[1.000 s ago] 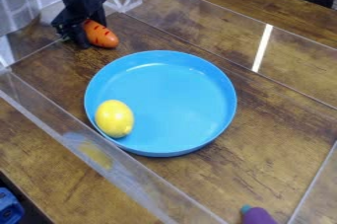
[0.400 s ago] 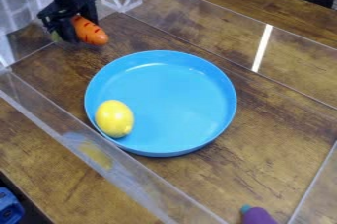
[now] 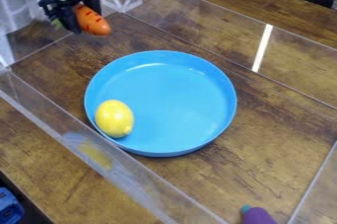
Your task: Move the carrot to the left side
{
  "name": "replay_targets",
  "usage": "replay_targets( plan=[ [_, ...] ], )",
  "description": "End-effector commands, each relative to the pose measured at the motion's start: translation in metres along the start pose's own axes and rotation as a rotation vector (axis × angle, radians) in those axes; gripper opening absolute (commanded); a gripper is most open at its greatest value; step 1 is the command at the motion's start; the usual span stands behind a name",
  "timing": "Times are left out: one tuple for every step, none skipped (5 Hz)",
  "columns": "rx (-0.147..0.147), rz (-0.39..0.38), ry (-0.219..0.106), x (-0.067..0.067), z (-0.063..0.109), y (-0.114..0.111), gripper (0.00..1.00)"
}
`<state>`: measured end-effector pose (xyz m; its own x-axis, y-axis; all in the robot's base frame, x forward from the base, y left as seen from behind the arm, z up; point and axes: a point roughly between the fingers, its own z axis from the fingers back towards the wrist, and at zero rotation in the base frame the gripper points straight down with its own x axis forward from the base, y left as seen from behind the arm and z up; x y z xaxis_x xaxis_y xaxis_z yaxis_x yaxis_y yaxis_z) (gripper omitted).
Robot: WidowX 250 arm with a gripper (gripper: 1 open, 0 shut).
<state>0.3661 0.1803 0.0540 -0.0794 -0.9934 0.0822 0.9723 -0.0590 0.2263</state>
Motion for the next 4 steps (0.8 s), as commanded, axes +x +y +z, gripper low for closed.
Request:
replay_targets(
  plan=[
    [0.095,-0.045,0.06,0.012,0.046,0.023,0.0],
    [0.098,-0.053,0.065,0.023,0.055,0.026,0.0],
    [0.102,-0.098,0.066,0.038,0.054,0.028,0.0],
    [0.12,-0.083,0.087,0.009,0.051,0.031,0.0]
  ],
)
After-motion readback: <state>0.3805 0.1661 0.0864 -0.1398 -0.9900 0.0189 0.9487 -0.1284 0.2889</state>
